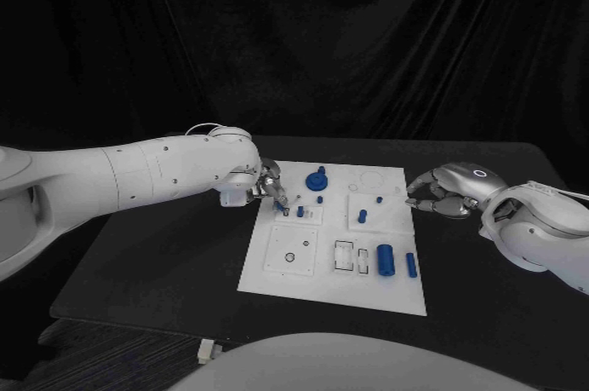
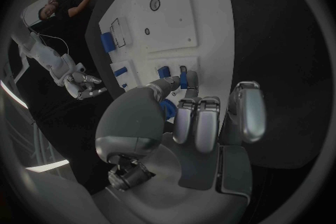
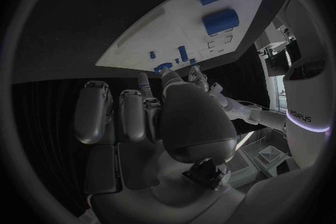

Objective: Assemble the parts on the task board

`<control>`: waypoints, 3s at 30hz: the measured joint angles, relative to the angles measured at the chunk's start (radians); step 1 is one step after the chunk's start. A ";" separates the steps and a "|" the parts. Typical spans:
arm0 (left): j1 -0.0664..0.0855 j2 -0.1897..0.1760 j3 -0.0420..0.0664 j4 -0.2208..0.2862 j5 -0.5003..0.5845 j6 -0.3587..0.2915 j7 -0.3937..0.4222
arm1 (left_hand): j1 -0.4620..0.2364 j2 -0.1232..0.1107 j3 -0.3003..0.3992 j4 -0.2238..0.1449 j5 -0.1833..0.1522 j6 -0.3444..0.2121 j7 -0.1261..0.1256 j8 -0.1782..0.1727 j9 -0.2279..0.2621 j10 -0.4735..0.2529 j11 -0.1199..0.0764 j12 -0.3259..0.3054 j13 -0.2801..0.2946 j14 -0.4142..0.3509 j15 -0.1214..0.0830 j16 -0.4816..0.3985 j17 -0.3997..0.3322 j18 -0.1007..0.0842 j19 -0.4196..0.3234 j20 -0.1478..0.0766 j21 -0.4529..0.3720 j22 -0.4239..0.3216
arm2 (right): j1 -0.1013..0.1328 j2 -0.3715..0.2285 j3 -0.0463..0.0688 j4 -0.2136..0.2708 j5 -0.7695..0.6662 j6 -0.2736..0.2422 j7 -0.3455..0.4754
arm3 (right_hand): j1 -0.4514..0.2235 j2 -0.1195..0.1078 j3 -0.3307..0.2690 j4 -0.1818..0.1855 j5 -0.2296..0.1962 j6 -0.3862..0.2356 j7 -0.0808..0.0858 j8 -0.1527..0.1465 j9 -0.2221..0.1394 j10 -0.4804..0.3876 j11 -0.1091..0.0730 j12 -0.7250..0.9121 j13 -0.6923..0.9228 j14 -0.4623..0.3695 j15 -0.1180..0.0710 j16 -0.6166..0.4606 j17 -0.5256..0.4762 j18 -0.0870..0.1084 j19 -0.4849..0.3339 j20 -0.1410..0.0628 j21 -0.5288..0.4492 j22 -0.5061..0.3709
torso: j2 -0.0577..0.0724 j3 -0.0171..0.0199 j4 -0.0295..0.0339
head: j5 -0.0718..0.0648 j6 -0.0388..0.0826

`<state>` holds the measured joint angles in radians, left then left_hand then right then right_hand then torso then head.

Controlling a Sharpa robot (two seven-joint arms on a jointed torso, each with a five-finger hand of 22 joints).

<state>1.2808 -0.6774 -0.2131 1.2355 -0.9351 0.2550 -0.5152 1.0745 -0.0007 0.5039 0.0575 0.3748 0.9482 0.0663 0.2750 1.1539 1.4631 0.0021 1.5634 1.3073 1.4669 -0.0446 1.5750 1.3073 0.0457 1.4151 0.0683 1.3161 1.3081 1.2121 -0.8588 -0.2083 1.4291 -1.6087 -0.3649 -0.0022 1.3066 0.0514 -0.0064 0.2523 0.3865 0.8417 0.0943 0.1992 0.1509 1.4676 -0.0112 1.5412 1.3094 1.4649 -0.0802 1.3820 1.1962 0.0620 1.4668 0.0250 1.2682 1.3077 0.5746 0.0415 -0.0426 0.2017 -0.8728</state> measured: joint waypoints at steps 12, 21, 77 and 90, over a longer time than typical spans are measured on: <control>-0.015 0.006 0.000 0.000 -0.013 -0.024 0.018 | -0.005 0.003 -0.003 0.001 -0.018 -0.001 0.002 0.004 0.006 0.000 0.000 0.000 0.000 0.000 0.000 0.000 0.000 0.000 0.000 0.000 0.000 0.000 | 0.000 -0.001 0.000 0.001 0.000 -0.002 0.000 | 0.000 0.000 0.000 0.000 0.000 0.000 0.000 0.000 -0.001 0.000 0.000 0.000 0.000 0.000 0.000 0.000 0.000 0.000 0.000 0.000 0.000 0.000 | -0.001 0.0001 0.0010 | -0.003 0.000; -0.024 0.014 0.000 -0.007 -0.016 -0.032 0.033 | -0.005 0.003 -0.005 0.002 -0.023 0.001 0.000 0.012 0.011 0.000 0.000 0.000 0.000 0.000 0.000 0.000 0.000 0.000 0.000 0.000 0.000 0.000 | 0.000 -0.002 0.000 0.001 0.000 -0.005 0.000 | 0.000 0.000 0.000 0.000 0.000 0.000 0.000 0.000 -0.001 0.000 0.000 0.000 0.000 0.000 0.000 0.000 0.000 0.000 0.000 0.000 0.000 0.000 | -0.002 0.0004 0.0010 | -0.004 0.000; -0.040 0.020 0.006 -0.038 -0.017 -0.043 0.062 | 0.000 0.008 -0.013 -0.001 -0.023 -0.001 -0.002 0.015 0.019 0.000 0.000 0.000 0.000 0.000 0.000 0.000 0.001 0.000 -0.004 -0.004 0.000 -0.001 | -0.007 0.000 0.000 -0.003 0.008 -0.009 0.002 | 0.000 0.000 0.003 -0.003 0.004 0.004 0.004 0.000 -0.001 0.000 0.000 0.000 0.000 0.000 0.000 -0.003 0.002 0.000 0.000 0.000 -0.004 0.000 | -0.002 0.0008 0.0009 | 0.010 0.000; -0.045 0.014 0.007 -0.031 -0.018 -0.055 0.069 | 0.003 0.011 -0.014 0.000 -0.023 -0.005 -0.005 0.017 0.019 0.000 0.000 0.000 0.000 0.000 0.000 0.000 0.000 0.000 -0.004 -0.004 0.000 -0.001 | -0.010 0.001 0.000 -0.004 0.009 -0.010 0.001 | 0.004 -0.004 0.007 -0.007 0.004 0.003 0.004 0.000 -0.001 0.000 0.000 0.000 0.000 0.000 0.000 -0.003 -0.002 0.000 0.000 0.000 -0.004 0.000 | -0.002 0.0007 0.0007 | 0.012 0.000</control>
<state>1.2360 -0.6635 -0.2057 1.2042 -0.9526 0.1999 -0.4461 1.0776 0.0102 0.4901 0.0576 0.3514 0.9431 0.0609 0.2925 1.1726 1.4631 0.0021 1.5634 1.3077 1.4669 -0.0446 1.5750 1.3077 0.0458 1.4115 0.0647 1.3161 1.3074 1.2022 -0.8582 -0.2083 1.4252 -1.5996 -0.3745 -0.0008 1.3105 0.0473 0.0003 0.2455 0.3908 0.8452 0.0978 0.1992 0.1497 1.4676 -0.0112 1.5413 1.3094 1.4649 -0.0802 1.3788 1.1942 0.0620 1.4668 0.0250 1.2643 1.3073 0.5728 0.0422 -0.0419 0.2137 -0.8728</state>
